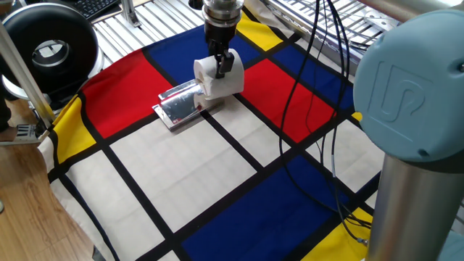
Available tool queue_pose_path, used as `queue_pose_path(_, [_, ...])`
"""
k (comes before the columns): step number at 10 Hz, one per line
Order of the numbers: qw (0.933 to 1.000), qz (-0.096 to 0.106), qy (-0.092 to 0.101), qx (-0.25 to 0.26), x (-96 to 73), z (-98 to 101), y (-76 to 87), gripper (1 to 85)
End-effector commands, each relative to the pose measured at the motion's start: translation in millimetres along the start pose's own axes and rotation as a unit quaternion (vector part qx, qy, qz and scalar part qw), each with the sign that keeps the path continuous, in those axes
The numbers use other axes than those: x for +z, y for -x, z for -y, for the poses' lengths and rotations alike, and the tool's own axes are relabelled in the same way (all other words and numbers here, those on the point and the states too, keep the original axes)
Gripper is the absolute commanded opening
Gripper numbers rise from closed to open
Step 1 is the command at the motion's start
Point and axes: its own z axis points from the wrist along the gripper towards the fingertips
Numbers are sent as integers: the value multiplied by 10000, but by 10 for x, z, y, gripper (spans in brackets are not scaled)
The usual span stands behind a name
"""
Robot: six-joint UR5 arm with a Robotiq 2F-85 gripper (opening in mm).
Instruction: Put the toilet paper on its holder
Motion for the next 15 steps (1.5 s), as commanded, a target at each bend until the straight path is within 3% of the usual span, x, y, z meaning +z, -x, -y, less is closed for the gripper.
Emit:
queue_pose_path(1, [9999,118,-21,-4,30,23,75,10])
queue_pose_path(9, [9999,90,-31,100,65,-37,240,10])
queue_pose_path(12, [9998,35,-10,172,24,-101,371,10])
queue_pose_path(15, [9998,-29,-99,170,36,-92,402,10])
